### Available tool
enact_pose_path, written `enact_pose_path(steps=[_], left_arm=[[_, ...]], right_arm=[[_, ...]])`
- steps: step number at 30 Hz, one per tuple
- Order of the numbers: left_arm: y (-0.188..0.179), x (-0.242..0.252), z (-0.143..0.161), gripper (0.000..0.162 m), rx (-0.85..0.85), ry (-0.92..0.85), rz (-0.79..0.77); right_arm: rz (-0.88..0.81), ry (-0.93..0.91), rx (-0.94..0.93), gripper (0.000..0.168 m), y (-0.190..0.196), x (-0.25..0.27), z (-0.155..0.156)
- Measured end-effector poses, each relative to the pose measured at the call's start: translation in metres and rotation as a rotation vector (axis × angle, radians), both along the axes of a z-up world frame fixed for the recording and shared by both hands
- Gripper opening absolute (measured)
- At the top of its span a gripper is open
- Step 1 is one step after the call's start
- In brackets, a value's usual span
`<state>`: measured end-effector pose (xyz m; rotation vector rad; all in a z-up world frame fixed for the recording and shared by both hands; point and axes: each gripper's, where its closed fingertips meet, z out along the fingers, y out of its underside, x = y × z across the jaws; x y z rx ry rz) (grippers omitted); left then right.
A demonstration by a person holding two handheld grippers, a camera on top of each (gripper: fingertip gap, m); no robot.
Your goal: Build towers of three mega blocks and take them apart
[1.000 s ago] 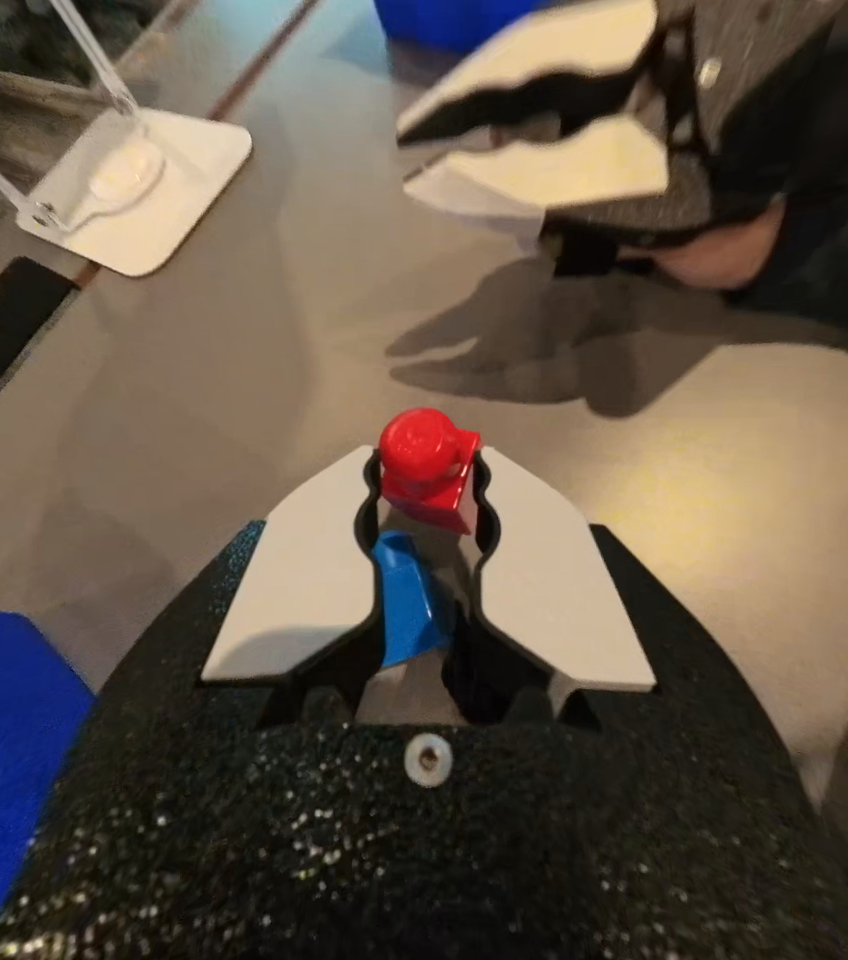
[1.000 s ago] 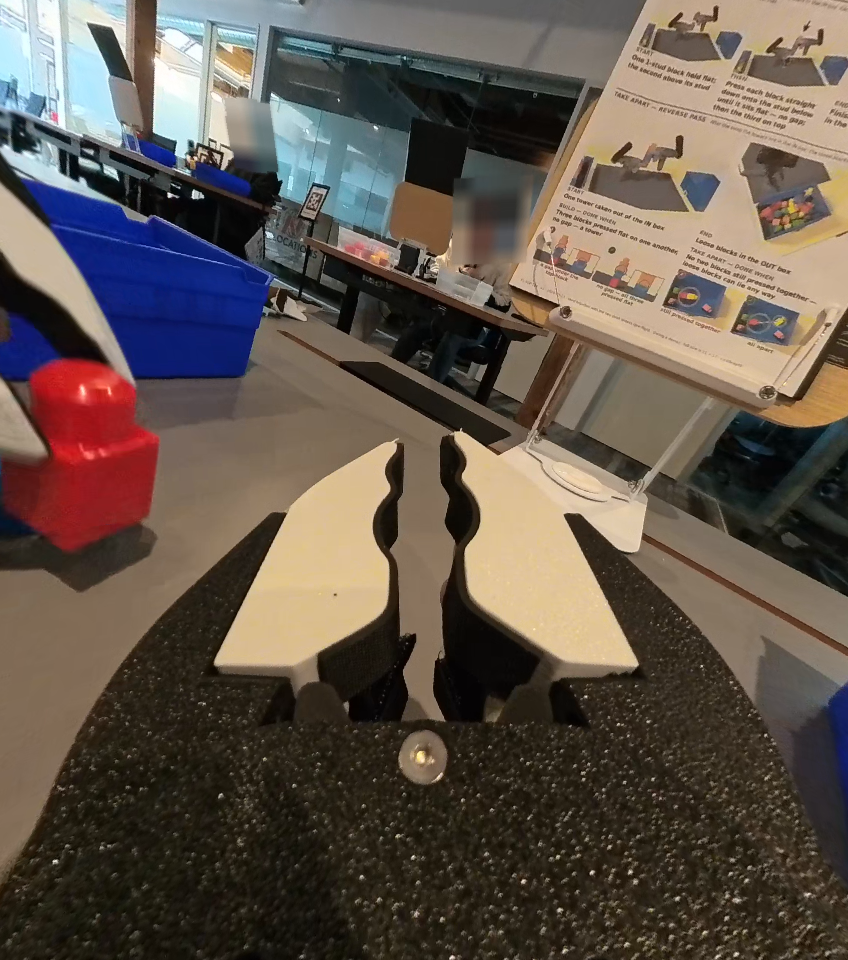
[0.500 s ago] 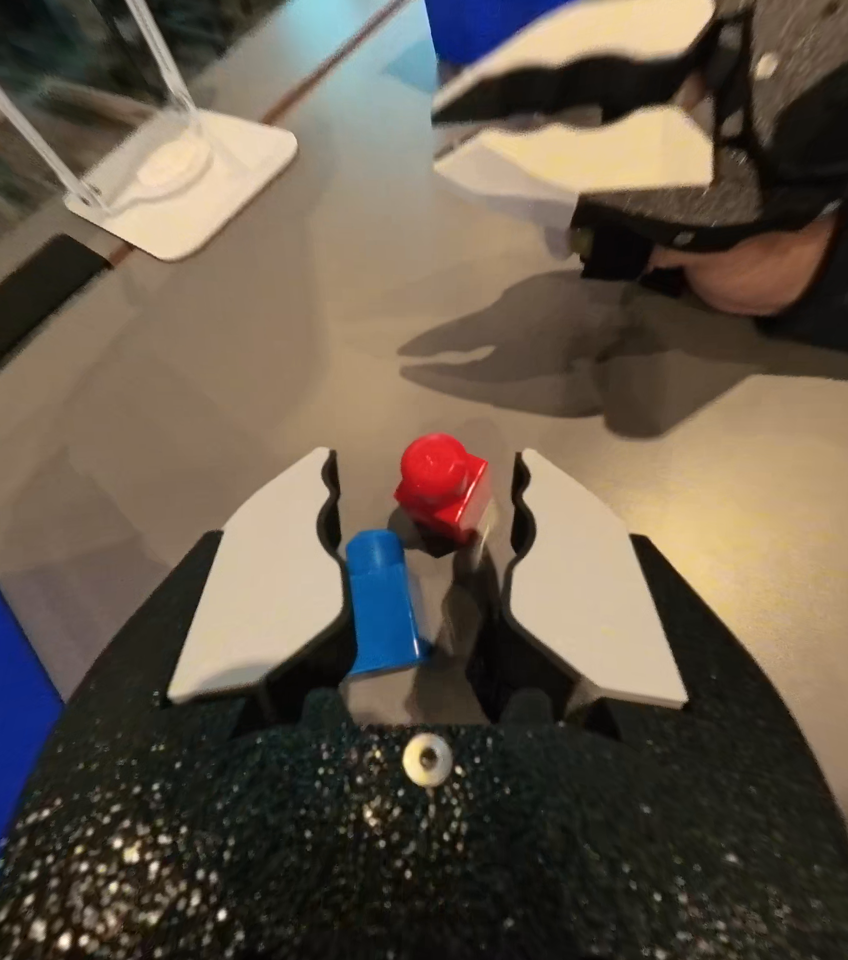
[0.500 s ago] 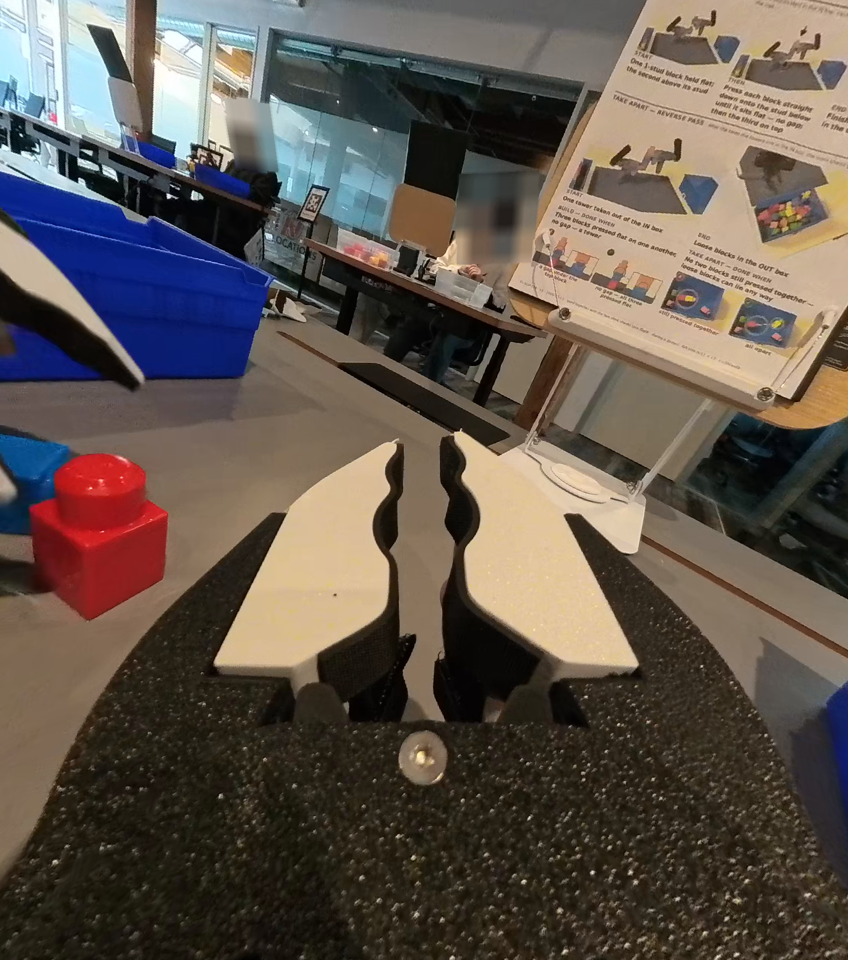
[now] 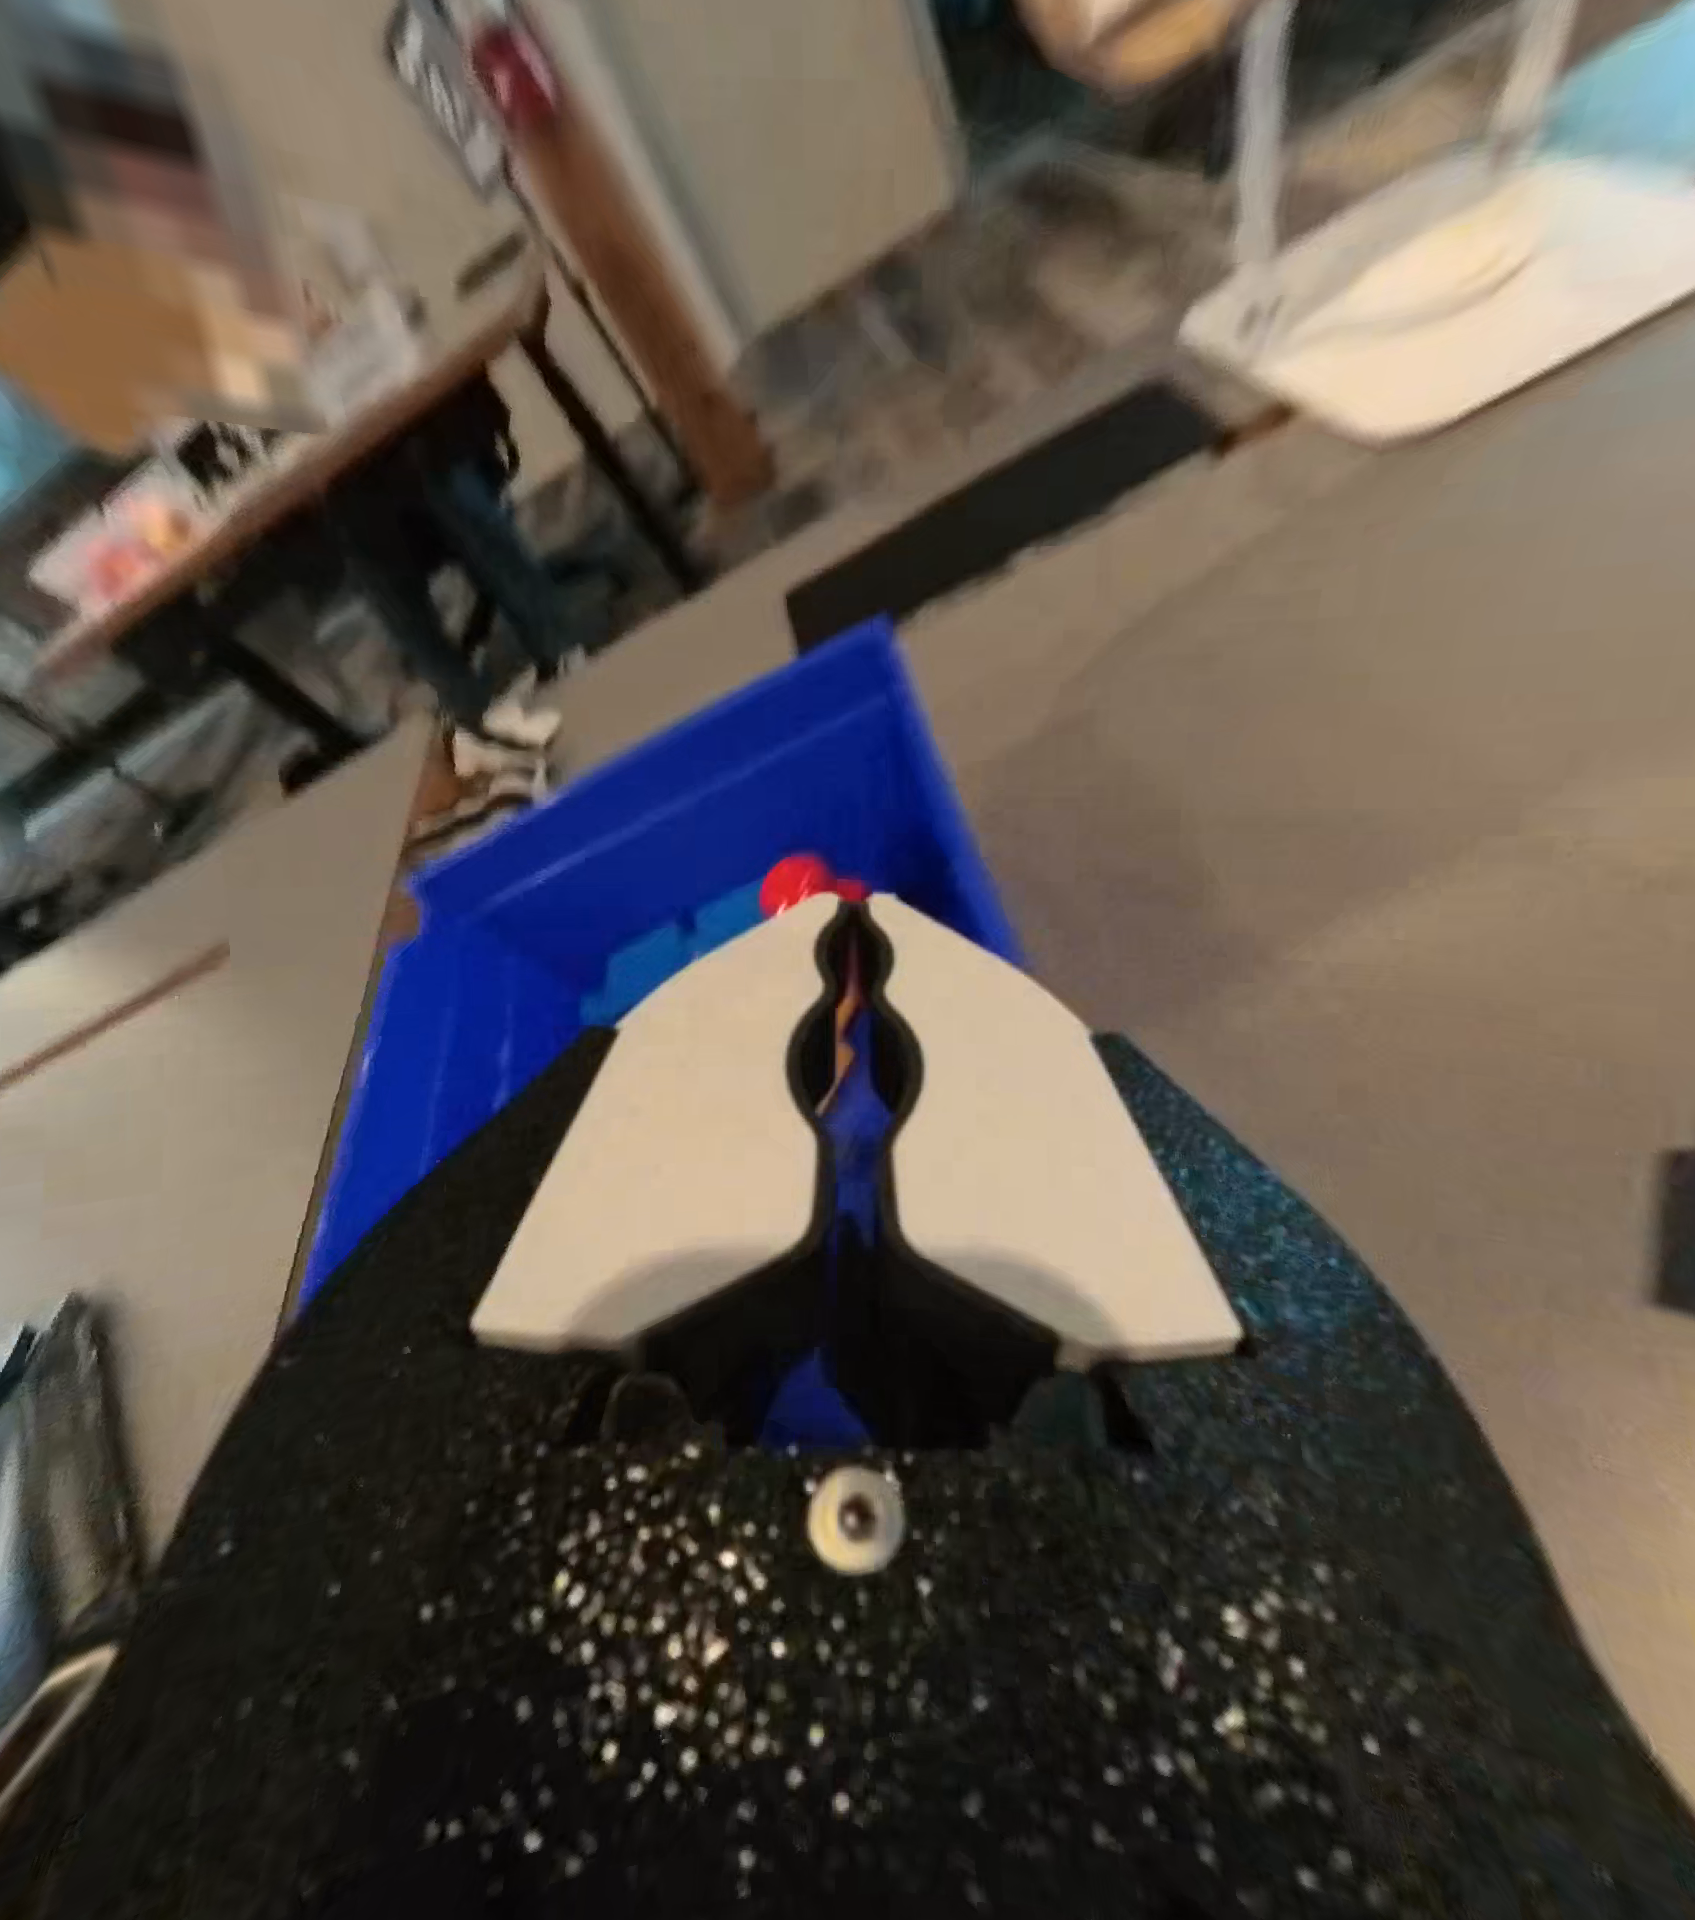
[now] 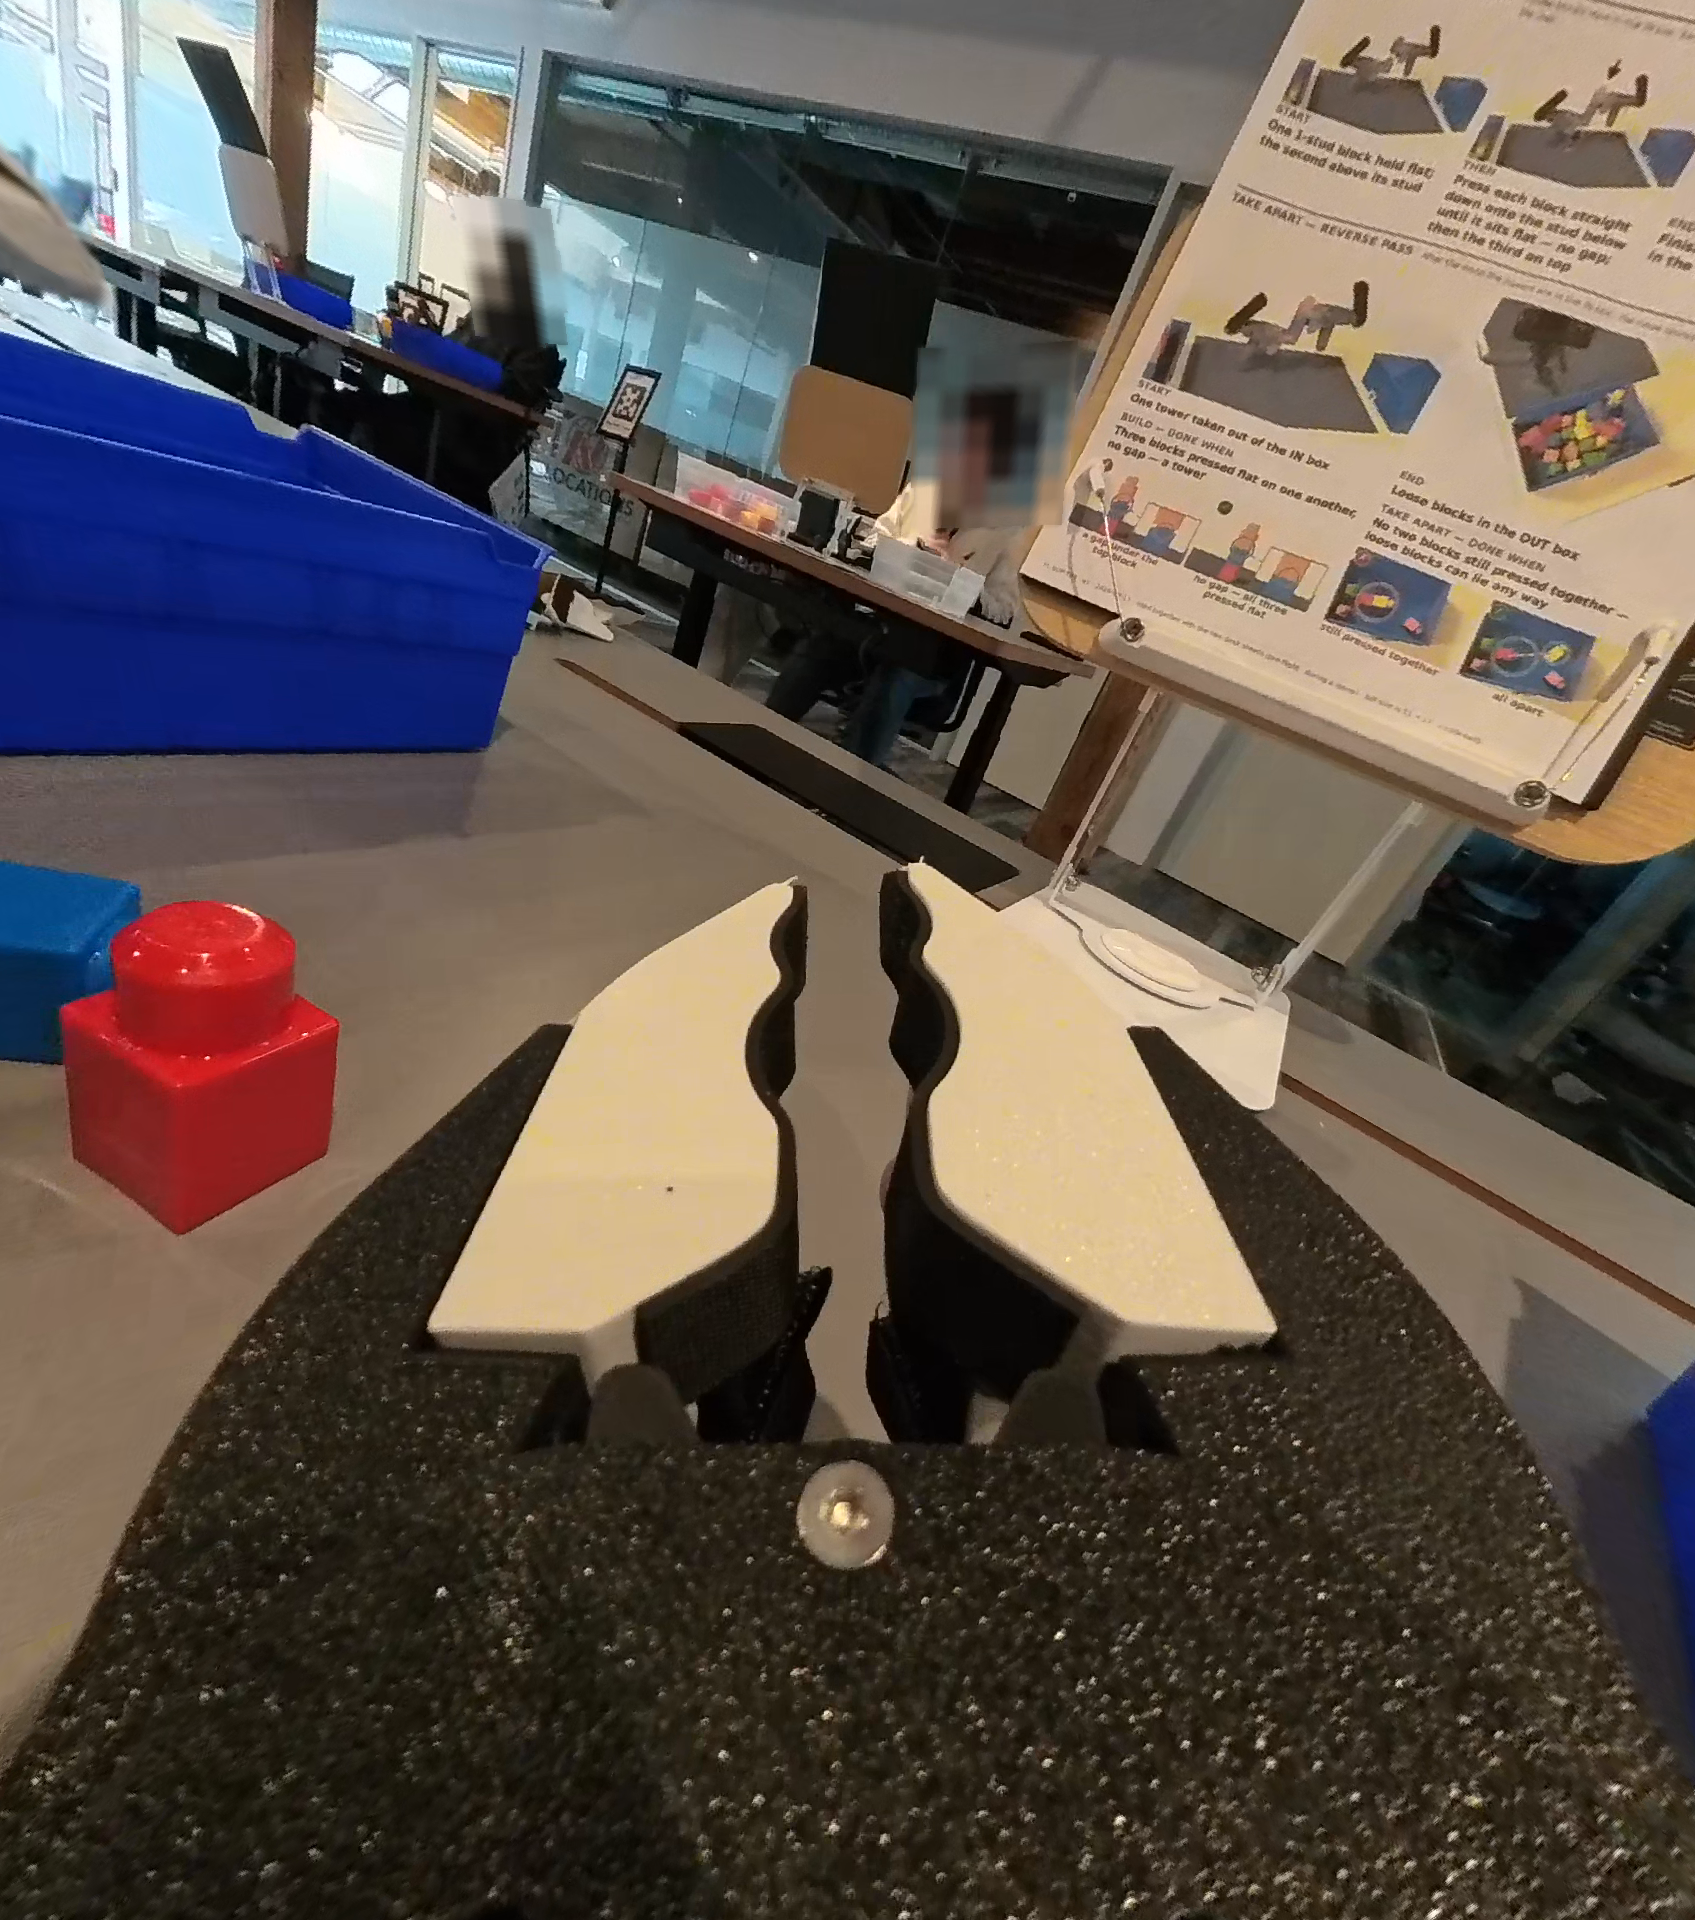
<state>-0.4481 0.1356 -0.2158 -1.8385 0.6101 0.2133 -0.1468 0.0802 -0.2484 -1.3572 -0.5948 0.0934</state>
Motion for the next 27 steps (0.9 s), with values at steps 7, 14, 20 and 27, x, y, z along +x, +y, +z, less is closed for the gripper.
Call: enact_pose_path(steps=[7,14,20,27], left_arm=[[0.052,-0.040,-0.069,0.031,-0.283,0.172,-0.099],[0.048,-0.066,-0.112,0.037,-0.633,0.134,0.020],[0.049,-0.067,-0.110,0.032,-0.678,0.085,0.057],[0.058,-0.070,-0.116,0.052,-0.625,0.277,0.016]], right_arm=[[0.001,-0.001,0.000,0.014,0.001,0.000,0.000],[0.001,-0.002,0.000,0.014,0.001,0.000,0.000],[0.002,-0.009,0.001,0.014,0.002,-0.001,0.000],[0.003,-0.010,0.000,0.014,0.002,-0.002,-0.001]])
